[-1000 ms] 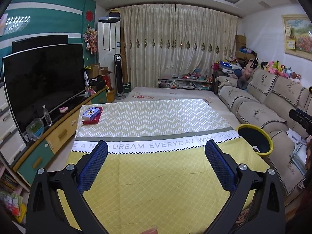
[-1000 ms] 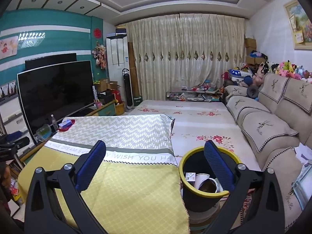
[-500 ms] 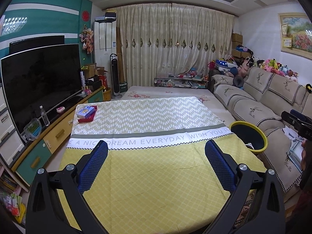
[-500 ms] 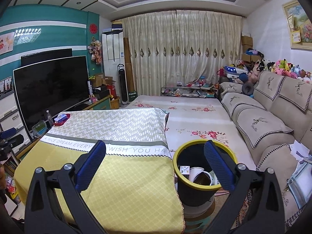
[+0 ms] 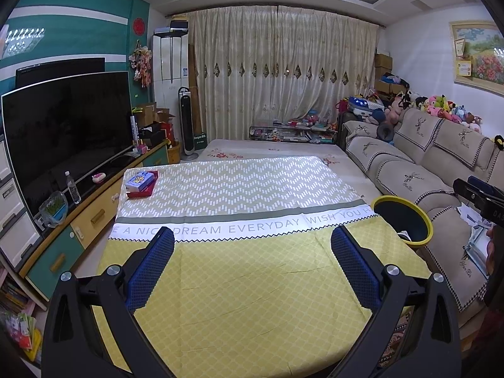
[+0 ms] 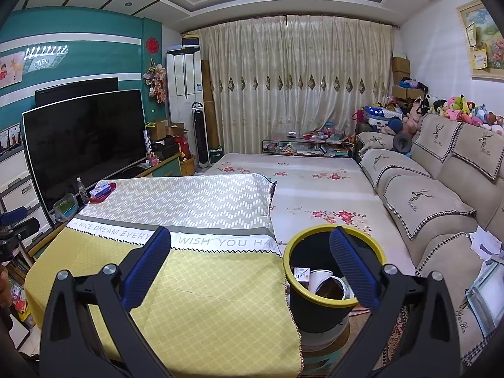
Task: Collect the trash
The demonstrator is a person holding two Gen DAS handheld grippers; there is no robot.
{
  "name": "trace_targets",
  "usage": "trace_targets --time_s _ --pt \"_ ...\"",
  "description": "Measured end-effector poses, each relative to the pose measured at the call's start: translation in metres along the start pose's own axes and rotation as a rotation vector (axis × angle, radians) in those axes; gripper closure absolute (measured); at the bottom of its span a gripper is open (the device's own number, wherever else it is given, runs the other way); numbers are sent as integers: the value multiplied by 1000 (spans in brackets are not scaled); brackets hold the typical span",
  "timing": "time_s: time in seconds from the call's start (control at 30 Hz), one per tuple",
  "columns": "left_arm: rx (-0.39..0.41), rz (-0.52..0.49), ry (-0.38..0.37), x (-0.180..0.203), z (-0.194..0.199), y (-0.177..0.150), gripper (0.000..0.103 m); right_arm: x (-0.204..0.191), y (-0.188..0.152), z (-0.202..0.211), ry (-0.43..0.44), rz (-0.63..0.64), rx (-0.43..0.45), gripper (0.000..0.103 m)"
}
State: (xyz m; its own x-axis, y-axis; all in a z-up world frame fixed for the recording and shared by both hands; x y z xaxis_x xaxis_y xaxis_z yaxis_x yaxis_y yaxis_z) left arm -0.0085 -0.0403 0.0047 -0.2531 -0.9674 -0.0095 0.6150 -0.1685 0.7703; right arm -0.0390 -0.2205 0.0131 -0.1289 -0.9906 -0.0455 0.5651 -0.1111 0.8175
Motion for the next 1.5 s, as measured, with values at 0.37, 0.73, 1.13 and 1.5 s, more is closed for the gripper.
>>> trace_targets --time_s 0.37,0.73,1.13,1.5 --pt "-4 -8 0 3 -2 1 5 1 1 -4 6 -9 -7 7" --pt "-10 -17 1 6 -3 3 5 3 1 -8 16 -17 -15 7" --pt "-16 -18 2 6 -5 4 5 4 1 -9 19 -21 -19 7" --pt "-28 -17 0 5 -11 4 5 0 0 -15 23 -24 -29 7"
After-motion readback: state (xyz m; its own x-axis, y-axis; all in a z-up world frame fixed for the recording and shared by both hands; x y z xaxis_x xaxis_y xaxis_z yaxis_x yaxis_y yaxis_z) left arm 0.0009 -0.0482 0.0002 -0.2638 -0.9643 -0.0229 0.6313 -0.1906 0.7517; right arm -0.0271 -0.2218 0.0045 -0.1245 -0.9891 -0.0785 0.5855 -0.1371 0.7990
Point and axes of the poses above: each gripper's, at about its wrist camera, not at the fingertips, and z roughly against the way its jaws point, x to its right, y to its top, the point moved 2 cm from there along -z, roughly the way its jaws point, and after that the axes turned 12 degrees about -x, right-handed, at the moved point
